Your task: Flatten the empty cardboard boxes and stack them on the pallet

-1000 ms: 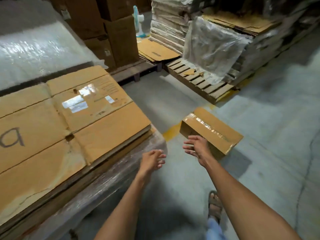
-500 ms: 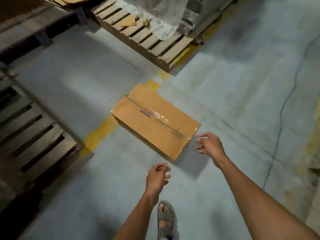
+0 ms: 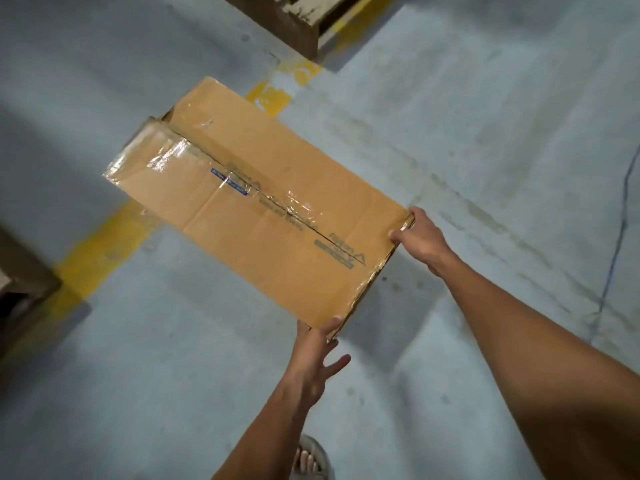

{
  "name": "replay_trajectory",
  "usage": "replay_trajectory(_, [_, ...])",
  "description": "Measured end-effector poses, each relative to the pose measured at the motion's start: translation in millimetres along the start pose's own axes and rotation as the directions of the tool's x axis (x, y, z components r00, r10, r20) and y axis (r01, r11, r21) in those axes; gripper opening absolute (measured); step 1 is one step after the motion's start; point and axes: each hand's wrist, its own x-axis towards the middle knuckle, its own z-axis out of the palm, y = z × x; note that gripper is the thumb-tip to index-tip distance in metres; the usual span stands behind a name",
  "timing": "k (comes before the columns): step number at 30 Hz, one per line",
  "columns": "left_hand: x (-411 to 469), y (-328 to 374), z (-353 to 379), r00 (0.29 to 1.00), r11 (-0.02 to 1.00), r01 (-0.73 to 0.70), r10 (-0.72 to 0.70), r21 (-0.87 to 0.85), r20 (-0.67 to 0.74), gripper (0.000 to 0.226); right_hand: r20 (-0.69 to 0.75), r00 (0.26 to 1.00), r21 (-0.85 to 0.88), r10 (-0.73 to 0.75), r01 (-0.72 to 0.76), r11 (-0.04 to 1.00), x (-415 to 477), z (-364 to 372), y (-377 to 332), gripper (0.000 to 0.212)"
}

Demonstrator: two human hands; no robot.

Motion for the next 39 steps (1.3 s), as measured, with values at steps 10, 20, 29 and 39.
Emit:
replay_trajectory(10, [-81.3,61.3,-44.1,0.894,0.925,-0.367,0.323,-0.097,-0.31,0.059,0.03,0.974,0.247,-0.224,0.21,0.946,-63.9,4.6,-79.4,0.048])
replay_trajectory(20, [-222.1,199.9,-131.4,0.758,0.816,-0.578,0.549,0.027,-0.353,0.066,-0.14,0.947,0.387,-0.29,0.322,0.864,-201.2,25.4,-219.7,0.044])
replay_trajectory(29, [-493.0,258.7,-193.5,0.56,0.59,-0.802,0.799,0.1,-0.22,0.069,-0.334,0.841,0.542,-0.425,0.541,0.643,-433.4,-29.2,-350.6,0.055])
replay_trajectory(39, [-868.9,176.5,-385.0,0.235,0.264,-0.954,0.953,0.141,-0.192,0.068,-0.442,0.664,0.667,-0.603,0.693,0.274,-833.3,-16.5,-441.9,0.063])
